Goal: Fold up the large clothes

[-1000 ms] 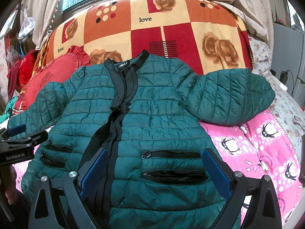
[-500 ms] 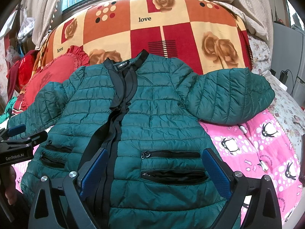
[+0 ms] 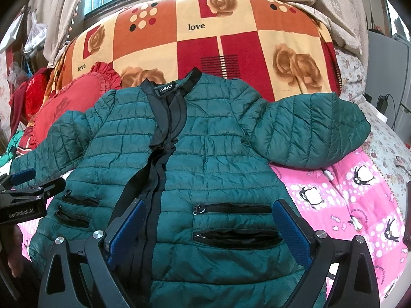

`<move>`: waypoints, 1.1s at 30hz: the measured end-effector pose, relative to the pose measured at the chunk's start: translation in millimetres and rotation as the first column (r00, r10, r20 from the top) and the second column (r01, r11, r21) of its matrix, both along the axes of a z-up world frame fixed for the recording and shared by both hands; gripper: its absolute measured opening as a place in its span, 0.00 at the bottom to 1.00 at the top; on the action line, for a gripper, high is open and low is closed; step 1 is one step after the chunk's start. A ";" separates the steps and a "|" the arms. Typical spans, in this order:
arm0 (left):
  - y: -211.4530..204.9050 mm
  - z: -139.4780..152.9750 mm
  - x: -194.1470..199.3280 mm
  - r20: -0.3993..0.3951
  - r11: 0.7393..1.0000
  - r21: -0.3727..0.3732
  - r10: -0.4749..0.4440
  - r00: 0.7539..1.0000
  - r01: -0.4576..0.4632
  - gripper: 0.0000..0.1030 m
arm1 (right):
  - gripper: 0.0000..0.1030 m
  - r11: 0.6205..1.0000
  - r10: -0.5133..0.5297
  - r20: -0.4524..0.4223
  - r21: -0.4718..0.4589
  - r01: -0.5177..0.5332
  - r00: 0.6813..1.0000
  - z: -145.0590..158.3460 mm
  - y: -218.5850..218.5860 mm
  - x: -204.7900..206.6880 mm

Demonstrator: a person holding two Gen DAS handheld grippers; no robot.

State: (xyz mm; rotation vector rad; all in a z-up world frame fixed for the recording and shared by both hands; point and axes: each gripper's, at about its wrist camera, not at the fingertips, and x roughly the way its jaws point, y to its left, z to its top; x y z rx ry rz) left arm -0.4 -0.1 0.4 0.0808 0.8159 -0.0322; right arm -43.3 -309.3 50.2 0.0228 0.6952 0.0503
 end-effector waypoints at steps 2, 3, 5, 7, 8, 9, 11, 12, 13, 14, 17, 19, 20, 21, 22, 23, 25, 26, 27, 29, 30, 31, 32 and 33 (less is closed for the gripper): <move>-0.1 0.4 -0.3 0.002 1.000 -0.003 0.000 1.000 0.000 1.00 | 0.95 1.000 -0.002 0.009 0.006 0.001 1.000 1.6 1.6 -1.0; -0.1 0.4 -0.2 0.003 1.000 -0.004 0.000 1.000 0.000 1.00 | 0.95 1.000 -0.002 0.014 0.005 0.002 1.000 2.0 3.8 -1.0; 0.1 0.6 -0.1 0.002 1.000 -0.007 0.002 1.000 -0.002 1.00 | 0.95 1.000 0.001 0.005 -0.005 -0.001 1.000 -2.2 8.0 0.9; -1.9 -3.7 -3.0 0.000 1.000 -0.011 0.004 1.000 -0.004 1.00 | 0.95 1.000 0.005 -0.032 -0.021 -0.005 0.999 -7.4 11.9 3.7; -2.9 -4.5 -3.9 0.000 1.000 -0.012 0.005 1.000 -0.005 1.00 | 0.95 1.000 0.004 -0.033 -0.019 -0.005 0.999 -8.0 10.6 3.1; -3.6 -4.5 -4.9 0.001 1.000 -0.013 0.006 1.000 -0.006 1.00 | 0.95 1.000 0.001 -0.035 -0.012 -0.001 0.999 -8.0 9.2 2.9; -2.5 -2.9 -4.5 0.016 1.000 -0.014 0.002 1.000 -0.002 1.00 | 0.95 1.000 -0.006 -0.040 0.007 0.006 0.999 -5.8 6.5 2.2; -1.9 -2.6 -3.4 0.018 1.000 -0.011 0.000 1.000 0.000 1.00 | 0.95 1.000 -0.006 -0.031 0.016 0.006 1.000 -3.5 5.2 0.3; -3.0 -3.3 -3.3 0.017 1.000 -0.011 0.000 1.000 0.000 1.00 | 0.95 1.000 -0.007 -0.020 0.013 0.007 1.000 -1.3 5.3 -1.5; -0.9 -2.7 -3.9 0.027 1.000 -0.020 0.001 1.000 -0.001 1.00 | 0.95 1.000 -0.008 -0.019 0.009 0.008 1.000 -0.4 5.7 -2.2; 0.4 -1.2 -4.7 0.065 0.998 -0.058 0.005 0.998 -0.001 1.00 | 0.95 1.000 -0.004 -0.025 0.011 0.004 1.000 0.6 7.3 -2.8; -0.2 -1.2 -4.3 0.042 0.999 -0.034 0.004 0.999 -0.003 1.00 | 0.95 1.000 -0.002 -0.024 0.009 0.002 1.000 -0.9 9.3 -1.2; -0.1 -1.9 -3.7 0.019 1.000 -0.014 0.004 1.000 -0.004 1.00 | 0.95 1.000 0.001 -0.029 0.005 -0.001 1.000 -2.6 10.1 -0.6; -0.1 -2.0 -3.7 0.020 1.000 -0.012 0.004 1.000 -0.004 1.00 | 0.95 1.000 0.003 -0.038 0.002 -0.003 0.999 -3.9 10.4 0.5; -0.2 -2.1 -3.7 0.018 1.000 -0.009 0.006 1.000 -0.006 1.00 | 0.95 1.000 0.004 -0.044 0.001 -0.004 0.999 -4.6 10.3 0.7; 0.4 -2.2 -3.5 0.015 1.000 -0.003 0.007 1.000 -0.007 1.00 | 0.95 1.000 0.002 -0.042 0.002 -0.002 0.999 -4.2 10.0 0.3; -0.5 -2.3 -3.8 0.011 1.000 -0.002 0.004 1.000 -0.004 1.00 | 0.95 1.000 0.000 -0.026 0.011 0.000 1.000 -4.8 10.2 1.4; -0.1 -2.3 -3.3 0.007 1.000 0.000 0.004 1.000 -0.004 1.00 | 0.95 1.000 -0.001 -0.027 0.009 0.001 1.000 -5.4 9.4 1.4; 0.0 -1.7 -3.8 0.018 1.000 0.003 0.003 1.000 -0.003 1.00 | 0.95 1.000 -0.002 -0.032 0.008 0.003 0.999 -6.5 9.2 2.2; 2.0 -1.1 -3.8 0.026 1.000 -0.005 0.002 1.000 -0.002 1.00 | 0.95 1.000 -0.003 -0.041 0.006 0.003 0.999 -7.4 8.7 2.2; 2.7 -0.7 -4.0 0.042 1.000 -0.011 -0.005 0.999 0.005 1.00 | 0.95 1.000 -0.001 -0.042 0.002 0.001 0.999 -7.7 9.2 2.4; 2.8 -0.3 -3.3 0.050 1.000 -0.024 -0.015 0.999 0.016 1.00 | 0.95 1.000 0.001 -0.045 -0.004 -0.001 0.999 -7.7 9.2 1.9; 3.3 0.9 -3.5 0.075 0.998 -0.048 -0.037 0.996 0.041 1.00 | 0.95 1.000 -0.002 -0.048 -0.013 0.001 0.999 -8.2 9.2 2.7; 2.3 2.3 -3.5 0.093 0.998 -0.028 -0.048 0.995 0.050 1.00 | 0.95 1.000 -0.007 -0.055 -0.021 0.006 0.998 -8.6 8.9 4.1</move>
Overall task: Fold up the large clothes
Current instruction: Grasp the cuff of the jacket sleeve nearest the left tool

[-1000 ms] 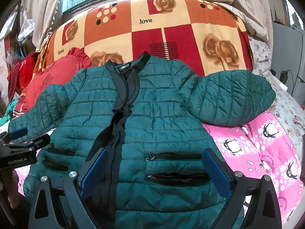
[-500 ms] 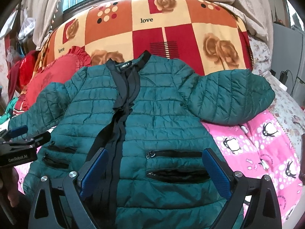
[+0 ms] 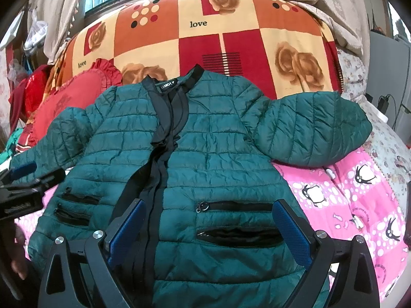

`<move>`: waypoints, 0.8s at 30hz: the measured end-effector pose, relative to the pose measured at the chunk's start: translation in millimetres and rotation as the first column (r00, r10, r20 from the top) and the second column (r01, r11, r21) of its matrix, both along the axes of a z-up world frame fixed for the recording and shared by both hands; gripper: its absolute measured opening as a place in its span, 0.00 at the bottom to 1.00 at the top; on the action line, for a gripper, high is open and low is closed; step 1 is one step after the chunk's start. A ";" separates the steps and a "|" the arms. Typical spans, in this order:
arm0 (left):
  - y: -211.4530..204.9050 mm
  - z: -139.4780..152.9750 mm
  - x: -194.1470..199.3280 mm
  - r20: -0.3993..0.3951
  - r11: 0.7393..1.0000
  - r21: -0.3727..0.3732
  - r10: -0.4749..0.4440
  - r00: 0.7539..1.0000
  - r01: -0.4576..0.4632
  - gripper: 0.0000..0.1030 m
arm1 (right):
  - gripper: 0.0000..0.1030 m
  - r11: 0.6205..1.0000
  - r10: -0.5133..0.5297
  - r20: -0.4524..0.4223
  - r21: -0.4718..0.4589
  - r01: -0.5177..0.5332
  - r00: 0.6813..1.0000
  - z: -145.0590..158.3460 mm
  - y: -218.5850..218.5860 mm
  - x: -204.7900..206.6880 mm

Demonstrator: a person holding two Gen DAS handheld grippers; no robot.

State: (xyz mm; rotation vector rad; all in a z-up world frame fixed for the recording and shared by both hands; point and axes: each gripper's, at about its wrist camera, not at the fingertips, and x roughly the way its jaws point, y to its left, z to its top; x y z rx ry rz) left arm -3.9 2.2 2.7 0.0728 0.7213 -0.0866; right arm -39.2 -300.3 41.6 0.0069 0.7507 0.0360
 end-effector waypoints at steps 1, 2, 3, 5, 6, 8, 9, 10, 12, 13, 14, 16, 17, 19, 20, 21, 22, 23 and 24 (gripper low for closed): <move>-0.9 1.2 0.9 0.006 1.000 0.017 -0.001 1.000 0.001 1.00 | 0.95 1.000 -0.007 -0.003 -0.001 0.007 1.000 -0.3 -1.0 1.6; -1.4 2.1 2.2 0.010 0.999 0.033 -0.001 1.000 0.001 1.00 | 0.95 1.000 -0.014 -0.005 0.000 0.014 1.000 -0.1 -2.7 2.2; 0.0 3.2 5.4 -0.012 1.000 0.028 -0.006 1.000 0.006 1.00 | 0.95 1.000 -0.022 -0.007 0.009 0.022 1.000 -0.2 -4.2 3.0; 10.2 8.4 12.5 -0.063 0.999 -0.032 -0.017 0.998 0.015 1.00 | 0.95 0.999 -0.025 -0.011 0.033 0.026 1.000 0.1 -6.5 2.6; 22.9 12.9 15.9 -0.089 0.996 -0.094 -0.012 0.996 0.004 1.00 | 0.95 0.999 -0.024 -0.011 0.041 0.024 1.000 0.3 -6.6 2.0; 44.7 21.0 20.1 -0.093 0.990 -0.137 0.019 0.995 -0.032 0.99 | 0.95 0.999 -0.012 -0.010 0.043 0.013 1.000 0.7 -4.9 -1.1; 62.3 28.2 23.6 -0.081 0.989 -0.136 0.042 0.996 -0.053 0.99 | 0.95 0.999 -0.004 -0.006 0.038 0.004 1.000 1.6 -4.1 -3.2; 78.5 32.4 25.4 -0.067 0.988 -0.134 0.068 0.995 -0.077 0.98 | 0.95 0.999 0.001 -0.001 0.036 -0.001 1.000 3.0 -4.2 -5.0; 110.1 33.6 29.6 -0.078 0.984 -0.105 0.135 0.988 -0.142 0.97 | 0.95 0.999 0.002 0.007 0.046 -0.002 1.000 5.2 -6.0 -6.3; 131.3 29.3 30.8 -0.098 0.978 -0.126 0.154 0.983 -0.166 0.95 | 0.95 0.998 -0.001 0.012 0.057 0.000 1.000 6.5 -8.8 -7.2; 151.0 22.1 30.4 -0.119 0.972 -0.145 0.168 0.978 -0.185 0.95 | 0.95 0.998 -0.004 0.013 0.064 0.003 1.000 6.9 -10.0 -6.9; 180.8 6.1 25.5 -0.148 0.960 -0.120 0.236 0.960 -0.254 0.95 | 0.95 0.996 -0.012 0.009 0.086 0.012 1.000 7.5 -12.9 -6.0; 189.7 1.0 23.0 -0.155 0.955 -0.115 0.254 0.955 -0.273 0.95 | 0.95 0.995 -0.014 0.005 0.096 0.013 1.000 7.4 -13.0 -5.9; 219.1 -10.6 11.1 -0.136 0.940 -0.123 0.301 0.944 -0.318 0.95 | 0.95 0.994 -0.005 -0.002 0.113 0.005 1.000 6.7 -9.7 -5.5; 235.8 -16.3 3.5 -0.121 0.929 -0.151 0.322 0.939 -0.338 0.95 | 0.95 0.993 0.004 -0.003 0.115 -0.004 1.000 6.2 -6.7 -5.4; 246.7 -20.6 0.2 -0.118 0.919 -0.173 0.338 0.934 -0.354 0.95 | 0.95 0.994 0.013 -0.004 0.108 -0.012 1.000 5.6 -3.3 -5.3; 263.7 -25.9 -6.6 -0.094 0.906 -0.195 0.365 0.926 -0.377 0.95 | 0.95 0.995 0.025 -0.006 0.093 -0.024 1.000 4.8 2.0 -5.2; 275.7 -29.9 -10.6 -0.083 0.894 -0.217 0.383 0.920 -0.392 0.95 | 0.95 0.996 0.037 -0.006 0.082 -0.037 0.999 4.6 6.3 -5.4; 291.0 -34.0 -15.4 -0.068 0.883 -0.242 0.399 0.914 -0.403 0.95 | 0.95 0.997 0.048 -0.004 0.066 -0.048 0.999 4.3 9.9 -5.5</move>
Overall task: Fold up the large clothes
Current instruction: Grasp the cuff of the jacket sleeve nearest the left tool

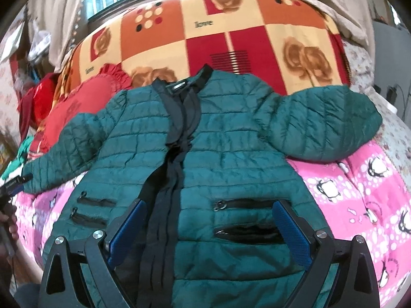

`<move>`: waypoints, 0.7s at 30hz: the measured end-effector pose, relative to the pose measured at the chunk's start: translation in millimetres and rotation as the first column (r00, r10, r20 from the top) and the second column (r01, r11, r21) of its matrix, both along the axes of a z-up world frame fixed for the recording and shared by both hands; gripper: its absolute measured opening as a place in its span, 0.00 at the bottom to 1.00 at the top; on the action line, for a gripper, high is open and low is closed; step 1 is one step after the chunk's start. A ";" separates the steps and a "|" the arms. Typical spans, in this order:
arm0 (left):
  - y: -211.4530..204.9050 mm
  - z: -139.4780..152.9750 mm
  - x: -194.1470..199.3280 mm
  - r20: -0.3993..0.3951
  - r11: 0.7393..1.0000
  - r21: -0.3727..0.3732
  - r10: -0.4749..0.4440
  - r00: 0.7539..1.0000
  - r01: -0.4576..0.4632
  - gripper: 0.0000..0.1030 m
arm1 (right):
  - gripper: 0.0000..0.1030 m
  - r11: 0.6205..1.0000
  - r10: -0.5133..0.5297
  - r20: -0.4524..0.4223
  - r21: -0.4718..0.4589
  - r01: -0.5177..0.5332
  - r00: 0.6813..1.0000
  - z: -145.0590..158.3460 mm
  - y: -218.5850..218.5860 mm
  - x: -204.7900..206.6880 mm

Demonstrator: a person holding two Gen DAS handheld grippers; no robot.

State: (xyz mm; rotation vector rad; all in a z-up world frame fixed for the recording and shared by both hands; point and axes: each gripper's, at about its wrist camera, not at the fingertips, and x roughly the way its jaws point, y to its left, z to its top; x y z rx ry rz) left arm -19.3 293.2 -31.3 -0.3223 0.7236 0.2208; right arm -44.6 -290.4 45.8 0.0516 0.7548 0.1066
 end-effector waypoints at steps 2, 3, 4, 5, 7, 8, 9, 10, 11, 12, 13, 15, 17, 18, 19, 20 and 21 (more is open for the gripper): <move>27.6 -6.7 -3.9 0.031 1.000 -0.014 0.014 0.999 -0.014 0.95 | 0.95 1.000 0.009 0.003 -0.024 -0.009 1.000 -0.6 2.9 -0.6; 42.6 -9.6 -7.2 0.049 1.000 -0.013 0.027 0.998 -0.027 0.95 | 0.95 1.000 0.009 0.002 -0.025 -0.009 1.000 -0.7 2.6 -1.0; 59.6 -14.6 -10.5 0.070 0.998 -0.032 0.050 0.996 -0.048 0.95 | 0.95 1.000 0.007 0.001 -0.021 -0.007 1.000 -0.7 1.3 -1.2; 72.9 -20.2 -11.2 0.096 0.996 -0.075 0.055 0.994 -0.048 0.95 | 0.95 1.000 0.005 -0.003 -0.019 -0.005 1.000 -1.0 -0.8 -1.3; 96.7 -37.5 -11.5 0.114 0.980 -0.195 0.059 0.992 -0.036 0.94 | 0.95 1.000 -0.011 -0.011 -0.014 0.011 1.000 -1.7 -7.3 -1.3; 101.1 -43.6 -11.6 0.116 0.974 -0.223 0.061 0.991 -0.034 0.94 | 0.95 1.000 -0.017 -0.016 -0.008 0.017 1.000 -1.7 -10.1 -1.1; 104.8 -51.6 -10.8 0.118 0.965 -0.261 0.055 0.991 -0.022 0.94 | 0.95 1.000 -0.027 -0.021 -0.001 0.027 0.999 -1.8 -13.8 -0.7; 104.8 -59.2 -7.8 0.108 0.958 -0.285 0.055 0.993 -0.022 0.94 | 0.95 0.999 -0.040 -0.025 0.010 0.040 0.999 -2.5 -17.6 -0.1; 106.1 -64.5 -5.1 0.100 0.956 -0.292 0.062 0.993 -0.031 0.94 | 0.95 0.999 -0.046 -0.031 0.015 0.047 0.998 -3.1 -19.6 0.8; 106.9 -67.0 -1.6 0.107 0.956 -0.291 0.074 0.992 -0.040 0.94 | 0.95 0.999 -0.050 -0.038 0.018 0.051 0.998 -4.0 -20.8 1.9; 108.2 -65.7 1.3 0.122 0.955 -0.294 0.077 0.990 -0.038 0.94 | 0.95 0.998 -0.050 -0.047 0.020 0.051 0.998 -5.7 -20.6 3.1; 111.0 -59.5 8.1 0.163 0.951 -0.308 0.084 0.983 -0.030 0.94 | 0.95 0.999 -0.039 -0.063 0.009 0.039 0.997 -9.1 -16.5 4.9; 116.8 -53.8 15.9 0.208 0.945 -0.328 0.093 0.974 -0.021 0.94 | 0.95 1.000 -0.029 -0.067 -0.007 0.028 0.997 -10.5 -12.3 5.2; 119.8 -51.4 18.4 0.226 0.941 -0.337 0.098 0.969 -0.017 0.94 | 0.95 1.000 -0.026 -0.065 -0.015 0.025 0.998 -10.9 -10.6 5.3; 122.1 -48.6 20.0 0.244 0.939 -0.344 0.104 0.964 -0.014 0.89 | 0.95 0.999 -0.026 -0.064 -0.024 0.025 0.998 -11.2 -9.2 5.3; 124.2 -46.5 21.1 0.259 0.938 -0.346 0.105 0.960 -0.009 0.78 | 0.95 0.999 -0.027 -0.063 -0.027 0.025 0.998 -11.8 -9.1 5.5; 126.5 -45.0 24.4 0.270 0.935 -0.353 0.093 0.958 0.009 0.71 | 0.95 0.999 -0.029 -0.066 -0.026 0.027 0.997 -12.3 -9.2 5.9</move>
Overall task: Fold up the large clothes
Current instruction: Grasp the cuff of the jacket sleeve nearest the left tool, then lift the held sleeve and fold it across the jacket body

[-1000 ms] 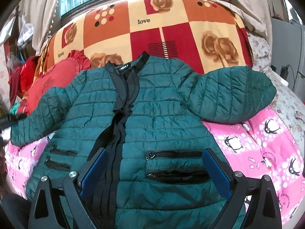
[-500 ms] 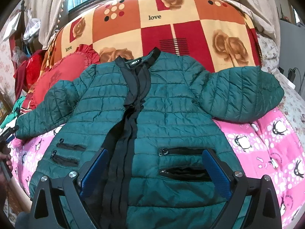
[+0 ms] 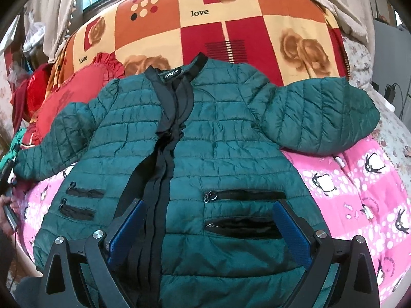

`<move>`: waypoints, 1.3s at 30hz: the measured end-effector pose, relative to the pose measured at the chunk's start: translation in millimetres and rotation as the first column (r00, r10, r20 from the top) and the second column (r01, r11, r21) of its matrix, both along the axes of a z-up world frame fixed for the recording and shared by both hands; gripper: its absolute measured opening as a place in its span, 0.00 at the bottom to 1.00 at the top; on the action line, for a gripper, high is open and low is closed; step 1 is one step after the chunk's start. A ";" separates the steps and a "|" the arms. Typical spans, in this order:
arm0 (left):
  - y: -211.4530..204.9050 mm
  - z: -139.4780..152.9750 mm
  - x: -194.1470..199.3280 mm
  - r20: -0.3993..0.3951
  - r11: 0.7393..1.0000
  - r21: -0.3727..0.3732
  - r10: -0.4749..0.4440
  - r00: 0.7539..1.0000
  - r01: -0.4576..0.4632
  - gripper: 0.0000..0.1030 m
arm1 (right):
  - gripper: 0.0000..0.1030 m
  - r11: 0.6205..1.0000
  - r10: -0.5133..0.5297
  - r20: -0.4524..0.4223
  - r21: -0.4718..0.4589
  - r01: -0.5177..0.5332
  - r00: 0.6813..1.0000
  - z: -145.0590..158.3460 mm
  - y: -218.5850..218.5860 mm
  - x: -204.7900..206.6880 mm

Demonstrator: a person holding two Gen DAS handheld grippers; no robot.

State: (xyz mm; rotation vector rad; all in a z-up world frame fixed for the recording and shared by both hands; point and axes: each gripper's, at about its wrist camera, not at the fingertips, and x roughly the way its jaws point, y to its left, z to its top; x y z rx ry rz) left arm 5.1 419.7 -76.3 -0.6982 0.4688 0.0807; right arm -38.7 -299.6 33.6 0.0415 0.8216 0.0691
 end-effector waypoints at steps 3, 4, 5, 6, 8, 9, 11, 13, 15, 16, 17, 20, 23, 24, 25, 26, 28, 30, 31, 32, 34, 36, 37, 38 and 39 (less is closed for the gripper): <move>7.1 -0.4 5.4 -0.018 1.000 0.006 0.008 1.000 -0.008 0.39 | 0.95 1.000 -0.005 -0.002 -0.004 0.005 1.000 -1.5 0.0 1.3; 8.7 -0.2 5.2 -0.020 1.000 0.017 0.016 1.000 -0.016 0.35 | 0.95 1.000 -0.005 -0.003 -0.006 0.005 1.000 -1.7 -0.1 1.4; 9.8 0.5 5.2 -0.018 0.999 0.026 0.021 1.000 -0.021 0.35 | 0.95 1.000 -0.005 -0.005 -0.006 0.005 1.000 -1.6 0.1 1.5; 9.5 1.5 5.9 -0.022 0.999 0.042 0.028 0.999 -0.027 0.35 | 0.95 1.000 -0.004 -0.006 -0.007 0.004 1.000 -1.7 0.4 1.5; 8.8 2.5 8.9 -0.023 0.998 0.060 0.026 0.999 -0.024 0.35 | 0.95 1.000 -0.005 -0.005 -0.008 0.005 1.000 -1.5 0.1 1.5; 8.5 3.1 12.0 -0.024 0.997 0.072 0.027 0.999 -0.025 0.36 | 0.95 1.000 -0.003 -0.006 -0.008 0.003 1.000 -1.6 0.1 1.7; 8.7 3.4 18.7 -0.040 0.996 0.090 0.029 0.999 -0.025 0.36 | 0.95 1.000 -0.001 -0.001 -0.010 0.001 1.000 -2.0 1.4 1.9; 10.0 2.0 28.0 -0.077 0.995 0.100 0.037 0.996 -0.029 0.36 | 0.95 1.000 0.001 -0.001 -0.014 -0.001 1.000 -2.8 2.0 1.5; 12.0 1.8 29.8 -0.085 0.996 0.084 0.046 0.995 -0.039 0.36 | 0.95 1.000 -0.004 0.002 -0.015 0.004 1.000 -2.8 0.8 0.4; 12.6 2.6 29.0 -0.078 0.997 0.062 0.044 0.996 -0.039 0.36 | 0.95 1.000 -0.008 0.002 -0.015 0.008 1.000 -2.1 -0.4 -0.1; 12.0 4.2 28.2 -0.078 0.998 0.051 0.044 0.996 -0.040 0.29 | 0.95 1.000 -0.012 0.003 -0.014 0.012 1.000 -1.7 -1.0 -0.6; 5.8 16.1 23.7 -0.084 0.997 0.059 0.059 0.995 -0.054 0.18 | 0.95 1.000 -0.030 0.006 -0.008 0.030 1.000 0.1 -8.4 -2.8; -8.5 41.9 14.9 -0.048 0.996 0.059 0.075 0.996 -0.072 0.17 | 0.95 0.999 -0.043 0.002 -0.008 0.043 0.999 0.8 -13.2 -4.2; -15.4 49.5 14.6 -0.030 0.997 0.055 0.055 0.998 -0.054 0.17 | 0.95 0.999 -0.046 -0.001 -0.012 0.046 0.999 0.6 -14.3 -5.0; -31.1 63.7 15.9 0.004 0.998 0.068 0.008 1.000 -0.008 0.17 | 0.95 0.999 -0.048 -0.005 -0.016 0.048 0.999 0.7 -15.1 -5.9; -51.5 79.2 19.0 0.030 0.994 0.102 -0.046 0.998 0.043 0.17 | 0.95 0.999 -0.048 -0.005 -0.018 0.048 0.999 0.7 -16.1 -6.7; -93.4 105.3 26.6 0.073 0.978 0.165 -0.144 0.987 0.131 0.17 | 0.95 0.999 -0.048 -0.007 -0.026 0.048 0.999 0.9 -19.3 -9.2; -131.4 123.2 35.1 0.105 0.960 0.190 -0.227 0.968 0.204 0.17 | 0.95 0.998 -0.055 -0.009 -0.028 0.054 0.998 1.1 -24.2 -11.2; -157.0 131.7 42.4 0.117 0.946 0.199 -0.282 0.952 0.256 0.17 | 0.95 0.998 -0.060 -0.015 -0.022 0.059 0.998 0.8 -27.4 -11.6; -183.0 138.3 49.9 0.122 0.931 0.213 -0.326 0.938 0.296 0.17 | 0.95 0.998 -0.064 -0.022 -0.014 0.064 0.998 -0.1 -30.5 -11.7; -221.7 144.4 62.8 0.122 0.908 0.218 -0.389 0.913 0.357 0.17 | 0.95 0.997 -0.071 -0.032 -0.008 0.071 0.997 -1.5 -36.5 -13.8; -265.9 145.7 78.9 0.115 0.883 0.224 -0.444 0.889 0.413 0.17 | 0.95 0.997 -0.075 -0.039 -0.011 0.075 0.996 -3.2 -40.2 -15.5; -284.1 146.8 87.2 0.113 0.873 0.221 -0.466 0.877 0.436 0.17 | 0.95 0.997 -0.075 -0.045 -0.016 0.074 0.996 -4.6 -42.1 -16.9; -300.9 146.1 93.6 0.112 0.863 0.213 -0.488 0.866 0.459 0.17 | 0.95 0.997 -0.075 -0.049 -0.020 0.074 0.996 -5.6 -43.4 -17.5; -320.1 145.3 101.1 0.111 0.851 0.203 -0.511 0.852 0.484 0.17 | 0.95 0.997 -0.079 -0.055 -0.028 0.077 0.995 -7.1 -45.0 -18.2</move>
